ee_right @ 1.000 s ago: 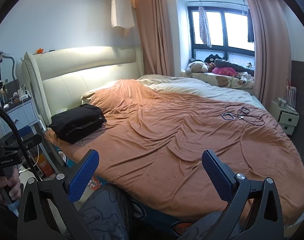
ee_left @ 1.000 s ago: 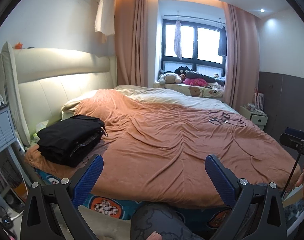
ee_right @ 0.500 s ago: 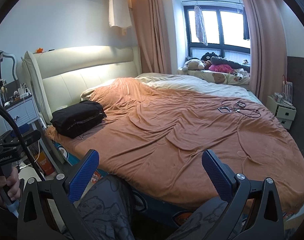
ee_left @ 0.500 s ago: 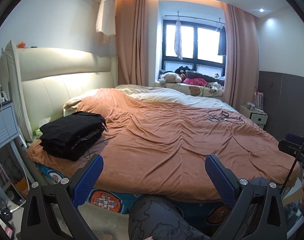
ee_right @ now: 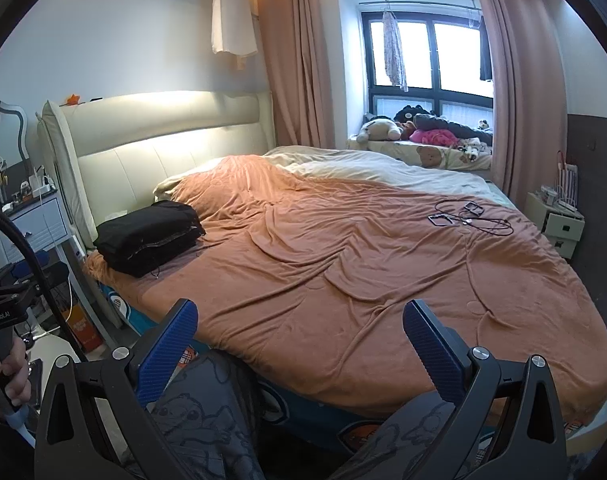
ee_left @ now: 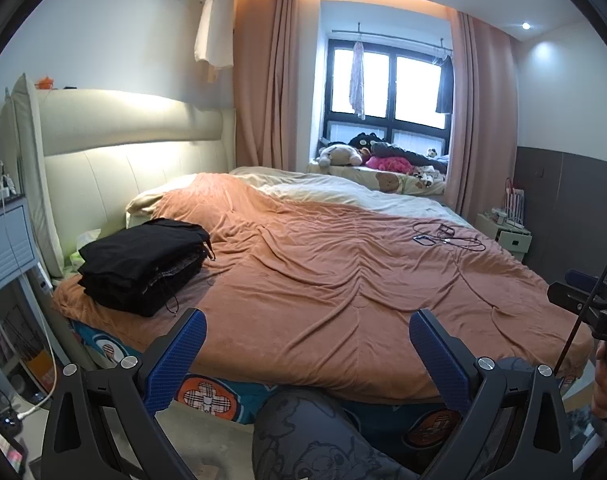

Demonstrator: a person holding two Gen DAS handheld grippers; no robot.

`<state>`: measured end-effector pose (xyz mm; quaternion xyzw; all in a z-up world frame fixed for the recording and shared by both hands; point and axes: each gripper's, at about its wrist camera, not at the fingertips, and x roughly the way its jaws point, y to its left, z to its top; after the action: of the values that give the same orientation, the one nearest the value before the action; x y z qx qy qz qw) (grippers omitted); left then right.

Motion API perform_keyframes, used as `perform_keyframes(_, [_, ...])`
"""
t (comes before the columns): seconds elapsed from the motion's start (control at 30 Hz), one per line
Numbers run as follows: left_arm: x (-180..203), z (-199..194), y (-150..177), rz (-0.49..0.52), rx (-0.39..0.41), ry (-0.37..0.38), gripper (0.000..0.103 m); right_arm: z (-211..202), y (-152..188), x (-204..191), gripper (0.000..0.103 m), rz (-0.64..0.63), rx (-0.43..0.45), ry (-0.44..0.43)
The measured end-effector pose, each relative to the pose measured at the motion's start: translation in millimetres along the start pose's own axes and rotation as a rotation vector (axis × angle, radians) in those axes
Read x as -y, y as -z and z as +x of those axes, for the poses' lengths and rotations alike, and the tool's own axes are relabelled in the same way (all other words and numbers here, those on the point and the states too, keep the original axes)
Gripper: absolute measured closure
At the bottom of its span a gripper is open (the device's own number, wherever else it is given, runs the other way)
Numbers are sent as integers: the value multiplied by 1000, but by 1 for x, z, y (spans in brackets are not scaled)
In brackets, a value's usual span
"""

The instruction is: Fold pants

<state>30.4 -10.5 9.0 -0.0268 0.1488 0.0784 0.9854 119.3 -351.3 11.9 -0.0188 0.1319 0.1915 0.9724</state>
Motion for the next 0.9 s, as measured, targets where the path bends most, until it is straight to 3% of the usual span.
perform_keyframes(0.9, [3, -5, -3, 2, 4, 3, 1, 0, 1, 4, 0, -19, 1, -2])
